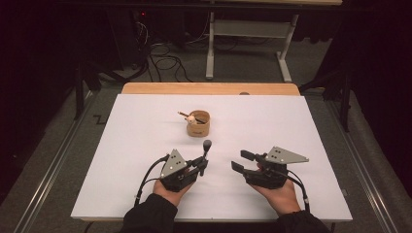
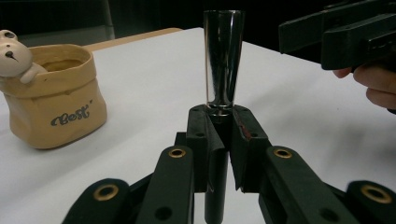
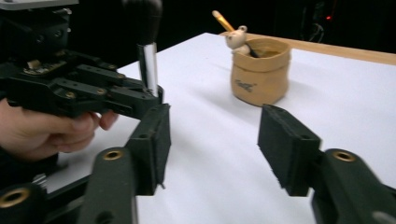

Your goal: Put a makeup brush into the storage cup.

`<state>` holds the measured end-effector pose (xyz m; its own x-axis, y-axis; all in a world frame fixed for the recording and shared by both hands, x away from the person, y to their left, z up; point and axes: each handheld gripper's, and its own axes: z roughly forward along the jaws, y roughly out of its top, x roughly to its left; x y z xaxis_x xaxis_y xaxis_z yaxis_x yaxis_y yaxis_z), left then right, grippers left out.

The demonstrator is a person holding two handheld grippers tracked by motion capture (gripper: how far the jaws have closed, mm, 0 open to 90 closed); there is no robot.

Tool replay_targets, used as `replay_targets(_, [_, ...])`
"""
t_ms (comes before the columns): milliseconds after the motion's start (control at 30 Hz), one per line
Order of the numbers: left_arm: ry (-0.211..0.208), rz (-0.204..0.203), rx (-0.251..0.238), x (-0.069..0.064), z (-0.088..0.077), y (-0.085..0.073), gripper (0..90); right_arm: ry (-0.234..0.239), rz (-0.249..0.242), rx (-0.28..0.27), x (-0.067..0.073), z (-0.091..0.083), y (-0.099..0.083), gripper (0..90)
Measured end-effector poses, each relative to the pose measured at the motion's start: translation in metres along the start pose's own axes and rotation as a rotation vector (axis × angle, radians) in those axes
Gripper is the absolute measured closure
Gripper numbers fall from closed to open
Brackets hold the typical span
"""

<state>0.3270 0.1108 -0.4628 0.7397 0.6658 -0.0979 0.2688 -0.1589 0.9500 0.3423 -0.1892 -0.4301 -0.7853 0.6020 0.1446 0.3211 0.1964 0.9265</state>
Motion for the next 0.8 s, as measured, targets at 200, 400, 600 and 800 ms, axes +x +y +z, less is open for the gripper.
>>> replay_targets(200, [0.004, -0.004, -0.002, 0.001, -0.001, 0.000, 79.0, -0.046, -0.008, 0.002, -0.009, -0.012, -0.007, 30.4])
replay_targets(400, [0.012, -0.009, -0.006, 0.003, -0.003, 0.000, 79.0, -0.063, -0.009, 0.013, -0.015, -0.019, -0.012, 23.1])
replay_targets(600, [0.015, -0.016, -0.015, 0.005, -0.004, 0.000, 79.0, -0.087, -0.007, 0.001, -0.019, -0.024, -0.017, 16.2])
replay_targets(800, [0.017, -0.020, -0.017, 0.006, -0.006, 0.001, 79.0, -0.098, 0.010, -0.018, -0.021, -0.027, -0.023, 13.2])
